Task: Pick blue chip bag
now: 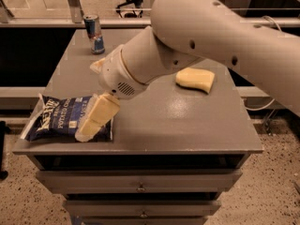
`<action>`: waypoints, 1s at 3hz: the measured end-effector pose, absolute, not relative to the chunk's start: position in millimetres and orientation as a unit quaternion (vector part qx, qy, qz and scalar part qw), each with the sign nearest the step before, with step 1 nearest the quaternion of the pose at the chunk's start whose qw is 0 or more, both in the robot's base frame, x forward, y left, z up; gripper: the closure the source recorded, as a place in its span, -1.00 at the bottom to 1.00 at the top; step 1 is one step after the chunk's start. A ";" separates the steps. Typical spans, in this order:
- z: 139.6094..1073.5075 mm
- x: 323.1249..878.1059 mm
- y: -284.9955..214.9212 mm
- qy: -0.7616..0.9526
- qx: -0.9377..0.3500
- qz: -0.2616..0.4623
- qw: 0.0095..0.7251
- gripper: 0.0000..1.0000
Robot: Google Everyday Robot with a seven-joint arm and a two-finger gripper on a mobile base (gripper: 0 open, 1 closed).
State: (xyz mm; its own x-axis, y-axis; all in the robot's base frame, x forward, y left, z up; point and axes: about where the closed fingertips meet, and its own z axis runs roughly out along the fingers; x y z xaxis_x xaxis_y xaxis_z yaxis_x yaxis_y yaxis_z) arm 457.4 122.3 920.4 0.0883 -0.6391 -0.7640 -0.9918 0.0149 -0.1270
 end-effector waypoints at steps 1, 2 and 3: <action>903.5 462.7 149.0 0.624 -0.655 0.256 0.341 -1.00; 872.9 470.9 171.1 0.630 -0.661 0.240 0.331 -1.00; 842.3 478.4 175.7 0.640 -0.665 0.221 0.315 -0.94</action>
Offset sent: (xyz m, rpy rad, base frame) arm 0.0245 0.0633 -0.0770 -0.0804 -0.0087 -0.0136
